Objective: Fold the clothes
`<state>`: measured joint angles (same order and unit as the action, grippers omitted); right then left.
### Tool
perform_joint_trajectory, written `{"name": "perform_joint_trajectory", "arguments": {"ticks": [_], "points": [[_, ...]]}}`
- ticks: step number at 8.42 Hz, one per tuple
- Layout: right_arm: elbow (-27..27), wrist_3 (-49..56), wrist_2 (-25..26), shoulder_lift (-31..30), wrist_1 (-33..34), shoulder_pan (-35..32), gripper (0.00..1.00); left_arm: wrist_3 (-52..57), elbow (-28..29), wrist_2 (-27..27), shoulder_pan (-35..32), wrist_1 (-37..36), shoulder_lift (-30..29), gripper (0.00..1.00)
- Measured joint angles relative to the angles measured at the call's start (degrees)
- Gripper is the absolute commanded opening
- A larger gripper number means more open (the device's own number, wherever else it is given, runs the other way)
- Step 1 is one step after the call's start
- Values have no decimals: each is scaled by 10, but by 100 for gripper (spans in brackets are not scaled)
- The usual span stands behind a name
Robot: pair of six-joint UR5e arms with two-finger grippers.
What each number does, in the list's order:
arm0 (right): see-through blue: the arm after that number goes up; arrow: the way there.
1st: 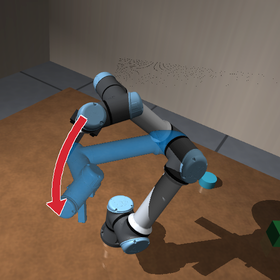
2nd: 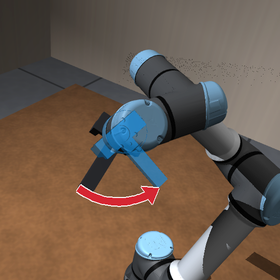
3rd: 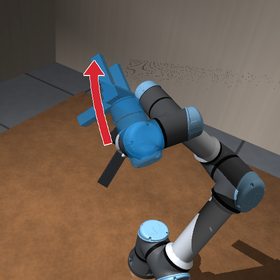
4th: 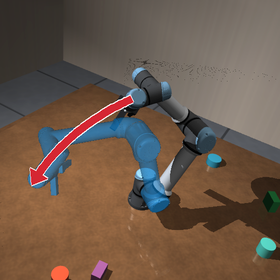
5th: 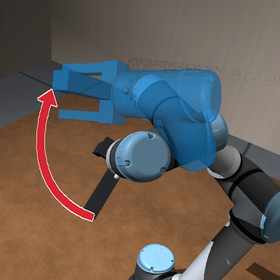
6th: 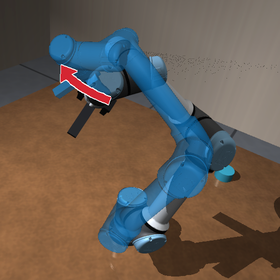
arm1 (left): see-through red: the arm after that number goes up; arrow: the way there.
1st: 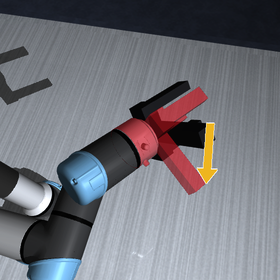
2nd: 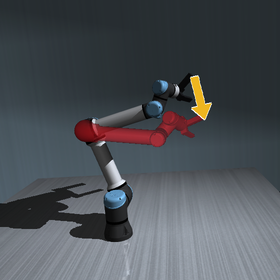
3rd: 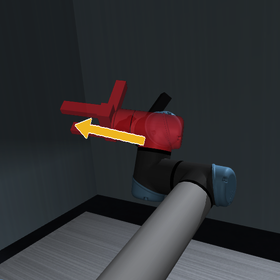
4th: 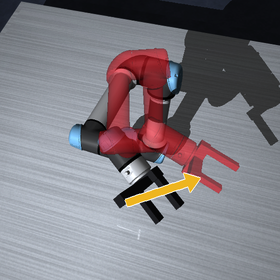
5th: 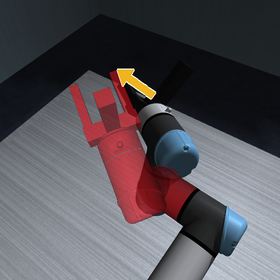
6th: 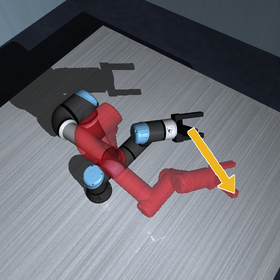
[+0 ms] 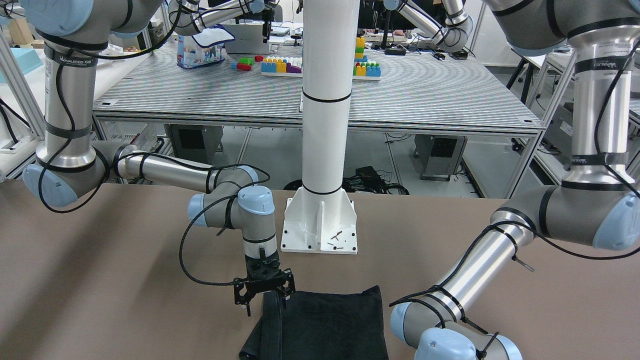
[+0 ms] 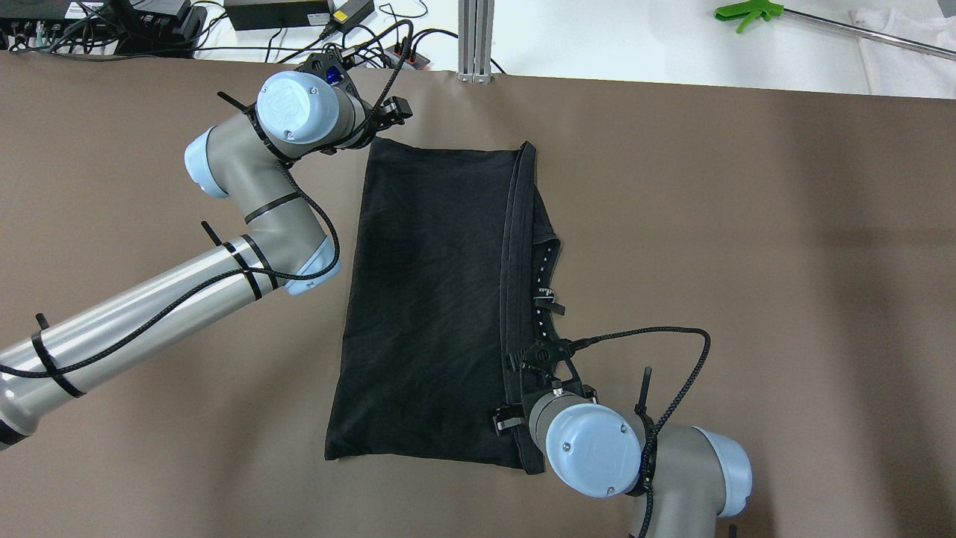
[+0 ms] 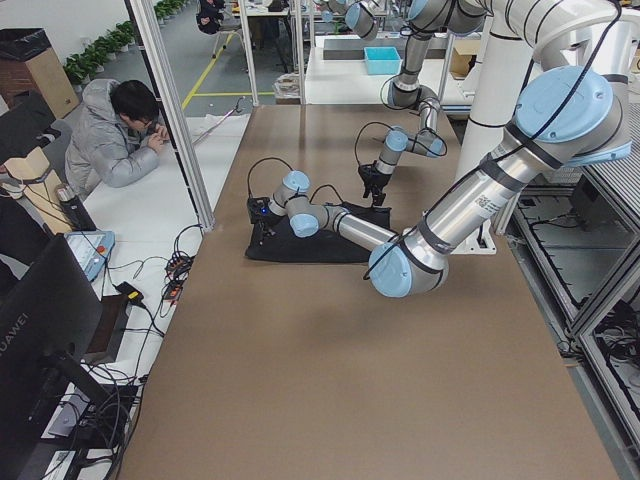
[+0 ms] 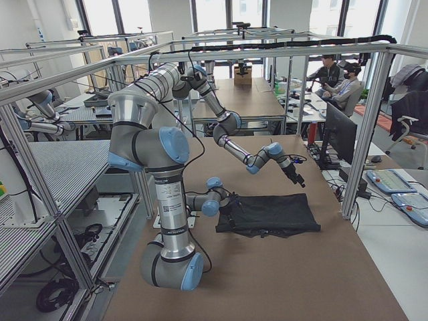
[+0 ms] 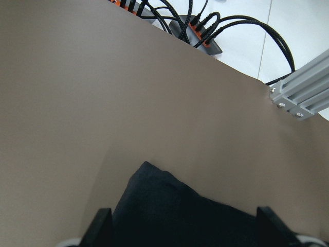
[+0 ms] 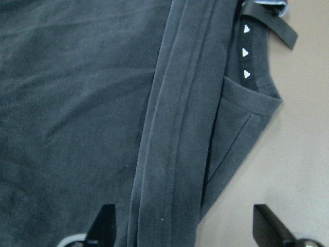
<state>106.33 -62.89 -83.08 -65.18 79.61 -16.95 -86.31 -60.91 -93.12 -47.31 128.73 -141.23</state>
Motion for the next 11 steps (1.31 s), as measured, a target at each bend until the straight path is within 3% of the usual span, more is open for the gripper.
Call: {"name": "perform_joint_trajectory", "arguments": {"ticks": [2, 3, 5, 6, 11], "points": [[-9, -4, 10, 0, 0, 10, 93, 0, 0, 0, 0, 0, 0, 100], [-13, -4, 14, 0, 0, 13, 88, 0, 0, 0, 0, 0, 0, 100], [-16, -5, 17, -1, 0, 14, 32, 0, 0, 0, 0, 0, 0, 100], [-16, -5, 18, 1, 0, 15, 24, 0, 0, 0, 0, 0, 0, 100], [-12, 3, 15, -3, -1, -5, 23, 0, 0, 0, -1, 0, 0, 100]]}}
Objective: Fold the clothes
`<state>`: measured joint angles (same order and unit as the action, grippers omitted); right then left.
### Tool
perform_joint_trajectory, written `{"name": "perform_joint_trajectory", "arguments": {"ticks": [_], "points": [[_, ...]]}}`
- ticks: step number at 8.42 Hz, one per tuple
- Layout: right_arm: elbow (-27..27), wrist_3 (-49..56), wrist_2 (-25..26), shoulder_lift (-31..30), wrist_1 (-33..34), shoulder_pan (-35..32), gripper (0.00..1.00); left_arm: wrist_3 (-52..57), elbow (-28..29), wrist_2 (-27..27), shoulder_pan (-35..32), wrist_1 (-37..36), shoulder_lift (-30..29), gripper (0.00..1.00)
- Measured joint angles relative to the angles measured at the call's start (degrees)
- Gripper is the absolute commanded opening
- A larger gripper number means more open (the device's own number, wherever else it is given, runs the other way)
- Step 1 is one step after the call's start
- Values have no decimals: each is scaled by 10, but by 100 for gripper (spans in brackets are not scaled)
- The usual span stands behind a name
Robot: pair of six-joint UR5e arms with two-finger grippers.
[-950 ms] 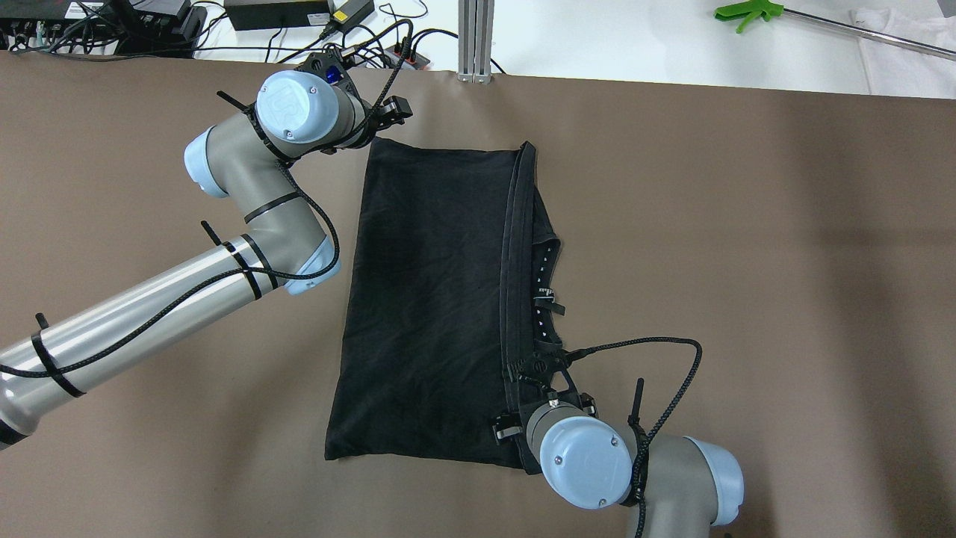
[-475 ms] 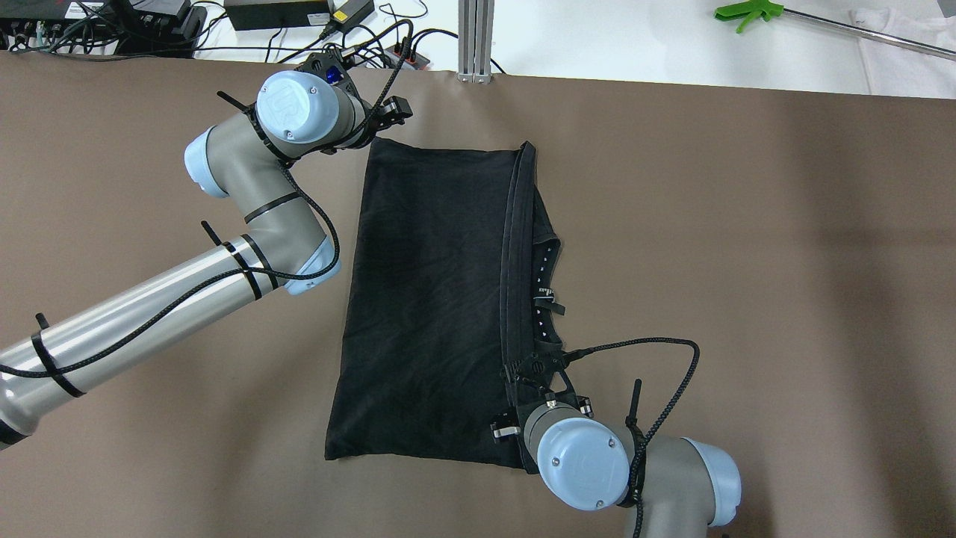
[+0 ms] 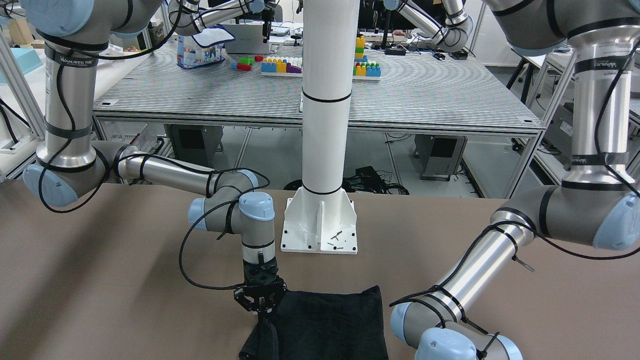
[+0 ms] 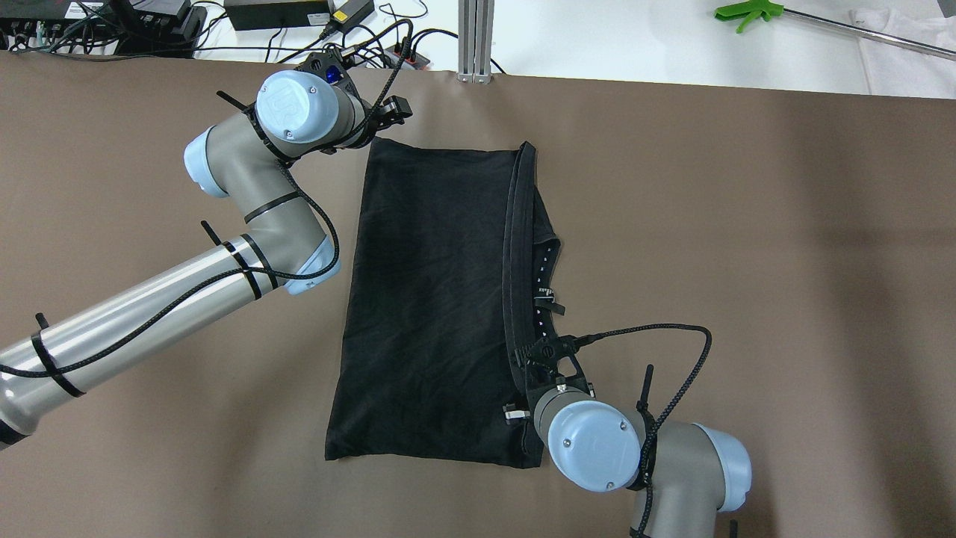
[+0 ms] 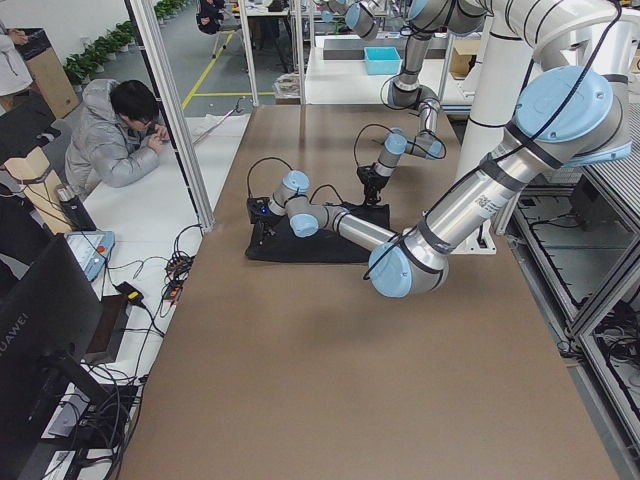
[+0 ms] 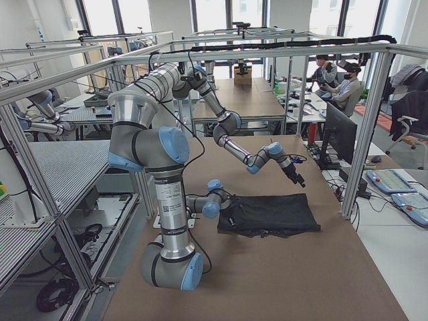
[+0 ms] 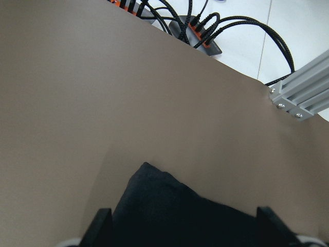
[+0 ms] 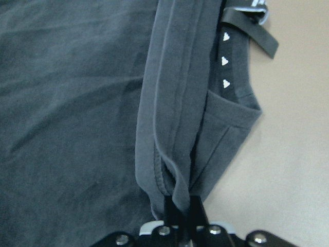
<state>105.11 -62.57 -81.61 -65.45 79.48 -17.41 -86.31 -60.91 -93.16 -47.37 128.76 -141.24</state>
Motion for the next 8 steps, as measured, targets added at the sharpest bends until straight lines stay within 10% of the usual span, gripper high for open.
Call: {"name": "perform_joint_trajectory", "arguments": {"ticks": [8], "points": [[58, 0, -35, -62, -8, -30, 28, 1, 0, 0, 1, 0, 0, 100]]}}
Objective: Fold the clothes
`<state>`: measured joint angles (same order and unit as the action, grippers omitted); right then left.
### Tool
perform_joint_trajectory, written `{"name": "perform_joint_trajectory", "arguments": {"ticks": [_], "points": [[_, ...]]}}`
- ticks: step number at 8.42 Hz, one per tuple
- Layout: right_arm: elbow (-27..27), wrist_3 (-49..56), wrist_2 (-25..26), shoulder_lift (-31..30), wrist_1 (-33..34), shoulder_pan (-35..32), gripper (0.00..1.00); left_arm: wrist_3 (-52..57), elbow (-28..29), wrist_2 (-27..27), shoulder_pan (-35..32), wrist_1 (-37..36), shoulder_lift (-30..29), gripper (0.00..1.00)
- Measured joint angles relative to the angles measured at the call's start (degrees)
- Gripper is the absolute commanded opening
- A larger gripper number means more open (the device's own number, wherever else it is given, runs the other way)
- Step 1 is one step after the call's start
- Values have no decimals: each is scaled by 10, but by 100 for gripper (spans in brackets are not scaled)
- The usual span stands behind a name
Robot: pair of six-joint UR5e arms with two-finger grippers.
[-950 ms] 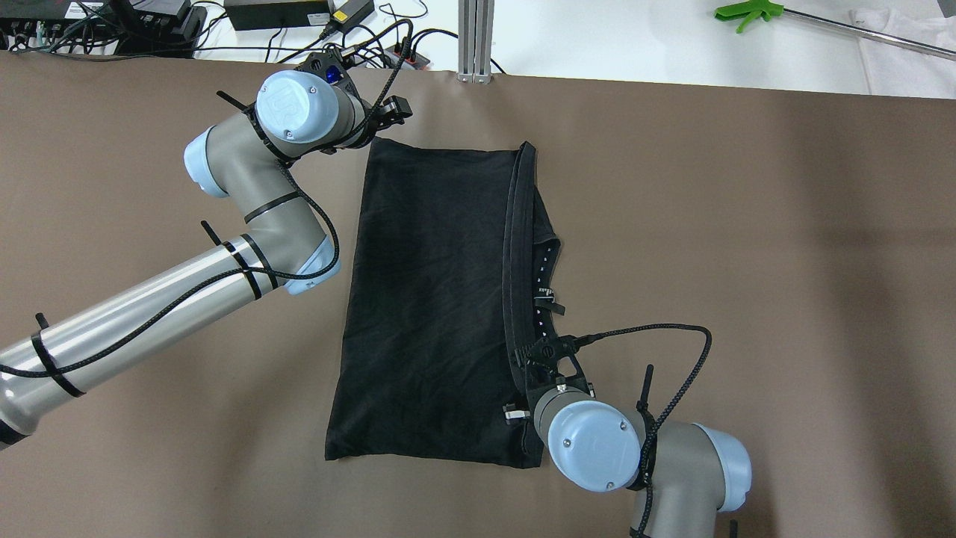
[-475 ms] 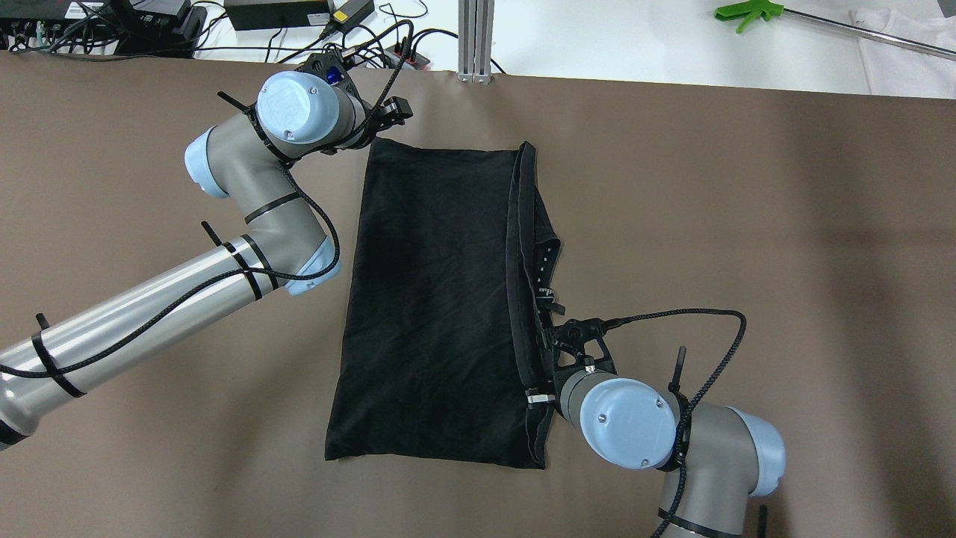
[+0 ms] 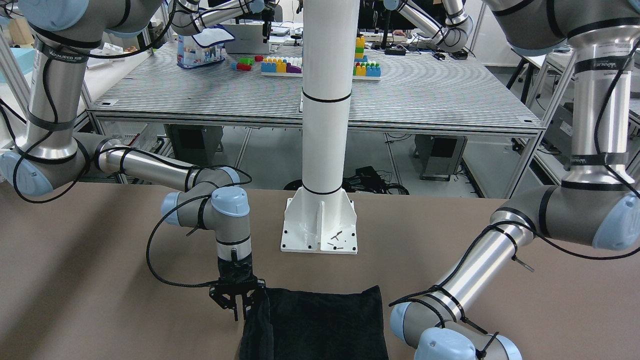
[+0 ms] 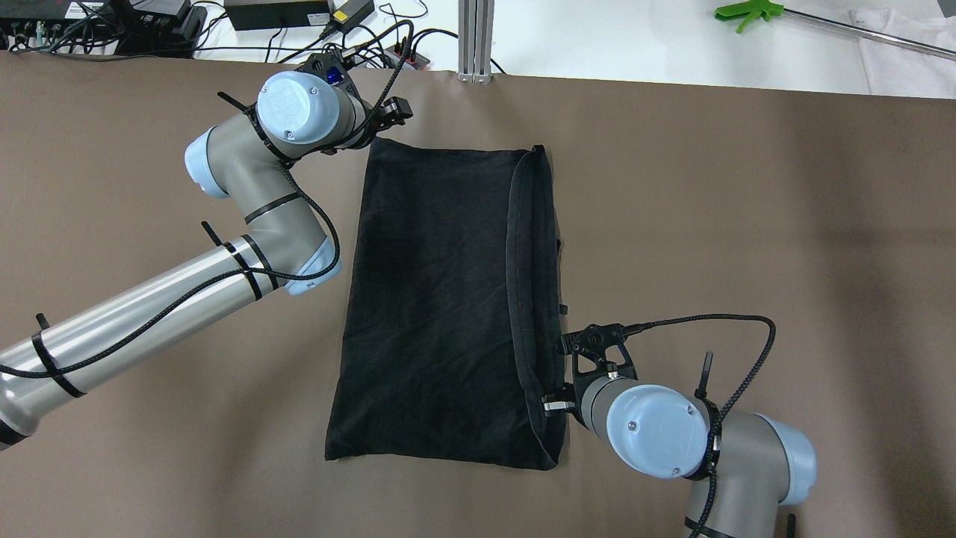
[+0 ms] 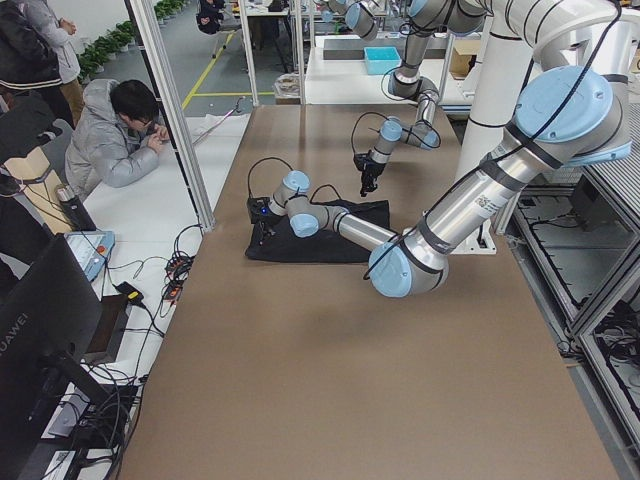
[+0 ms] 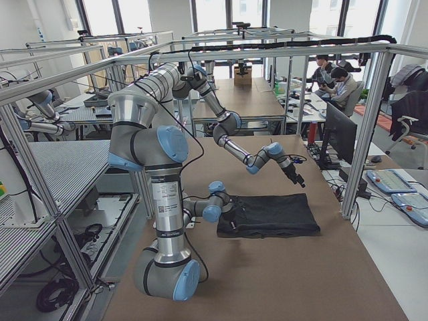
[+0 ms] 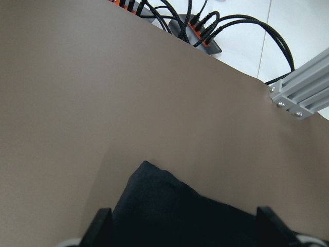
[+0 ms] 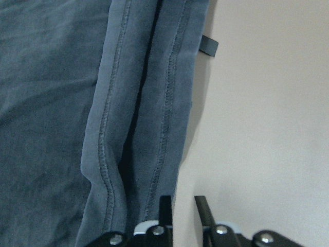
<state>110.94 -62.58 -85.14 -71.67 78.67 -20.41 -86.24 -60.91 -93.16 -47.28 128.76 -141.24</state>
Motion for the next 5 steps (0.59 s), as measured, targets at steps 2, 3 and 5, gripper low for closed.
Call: {"name": "perform_joint_trajectory", "arguments": {"ticks": [2, 3, 5], "points": [[7, -3, 0, 5, 0, 2, 46, 0, 0, 0, 0, 0, 0, 100], [9, -5, 0, 13, -3, 3, 47, 0, 0, 0, 0, 0, 0, 100], [3, -7, 3, 26, -35, 3, 55, 0, 0, 0, 0, 0, -1, 100]]}}
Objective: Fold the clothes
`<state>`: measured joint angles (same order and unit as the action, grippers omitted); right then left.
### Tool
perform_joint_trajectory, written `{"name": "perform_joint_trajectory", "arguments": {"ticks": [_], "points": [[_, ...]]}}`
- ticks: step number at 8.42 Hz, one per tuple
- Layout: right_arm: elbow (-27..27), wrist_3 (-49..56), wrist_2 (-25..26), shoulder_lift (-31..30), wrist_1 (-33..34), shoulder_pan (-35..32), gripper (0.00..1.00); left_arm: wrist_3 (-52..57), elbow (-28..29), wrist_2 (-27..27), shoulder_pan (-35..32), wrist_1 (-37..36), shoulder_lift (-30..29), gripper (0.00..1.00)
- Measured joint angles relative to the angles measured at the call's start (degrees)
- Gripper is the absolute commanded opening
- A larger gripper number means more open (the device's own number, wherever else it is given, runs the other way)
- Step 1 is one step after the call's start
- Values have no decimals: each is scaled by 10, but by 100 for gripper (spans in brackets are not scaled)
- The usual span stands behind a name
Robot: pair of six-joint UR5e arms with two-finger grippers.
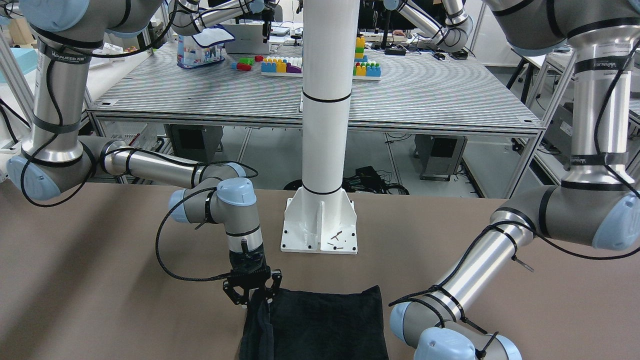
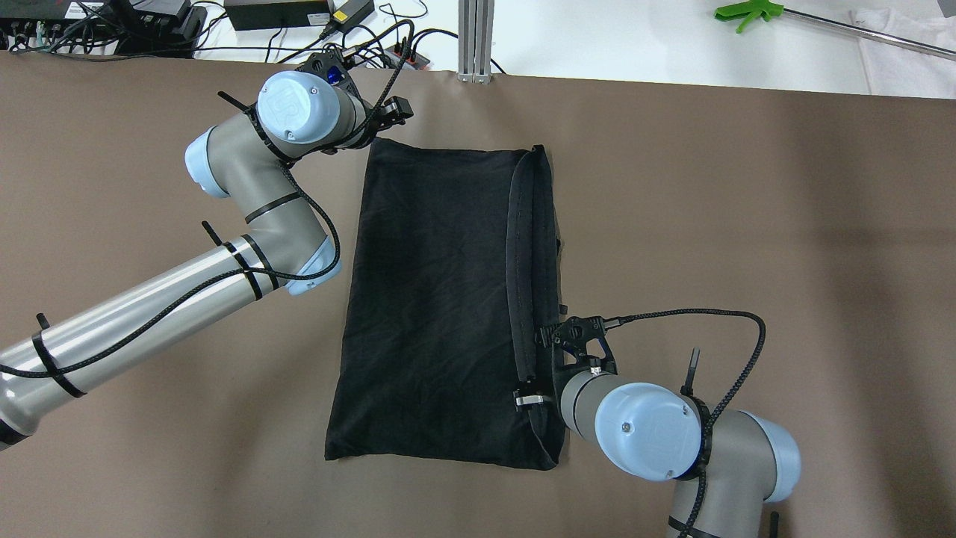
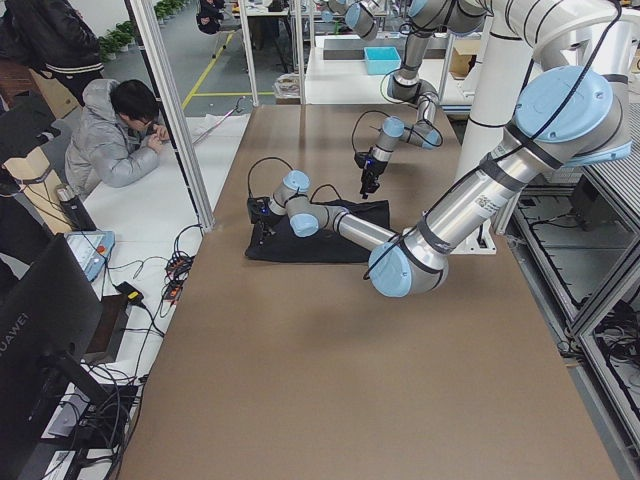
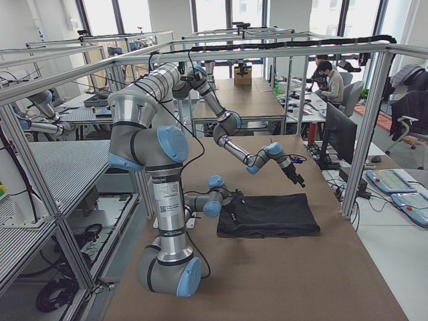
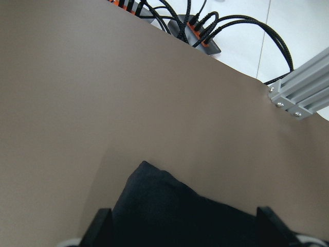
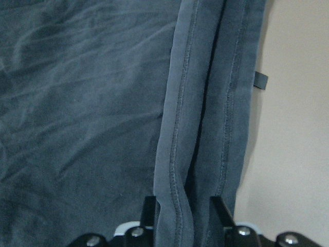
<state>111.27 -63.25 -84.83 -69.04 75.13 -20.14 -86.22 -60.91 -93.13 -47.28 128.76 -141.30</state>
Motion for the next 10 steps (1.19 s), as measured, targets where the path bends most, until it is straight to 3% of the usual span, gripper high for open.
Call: {"name": "perform_joint_trajectory", "arguments": {"ticks": [1, 2, 7, 10], "points": [[-8, 2, 5, 5, -14, -2, 79, 0, 0, 0, 0, 0, 0, 100], [-19, 3, 14, 13, -20, -4, 93, 0, 0, 0, 0, 0, -1, 100], [-163, 7, 81, 129, -28, -58, 94, 0, 1, 0, 0, 0, -3, 100], [-327, 8, 90, 213, -109, -108, 93, 0, 1, 0, 0, 0, -4, 100]]}}
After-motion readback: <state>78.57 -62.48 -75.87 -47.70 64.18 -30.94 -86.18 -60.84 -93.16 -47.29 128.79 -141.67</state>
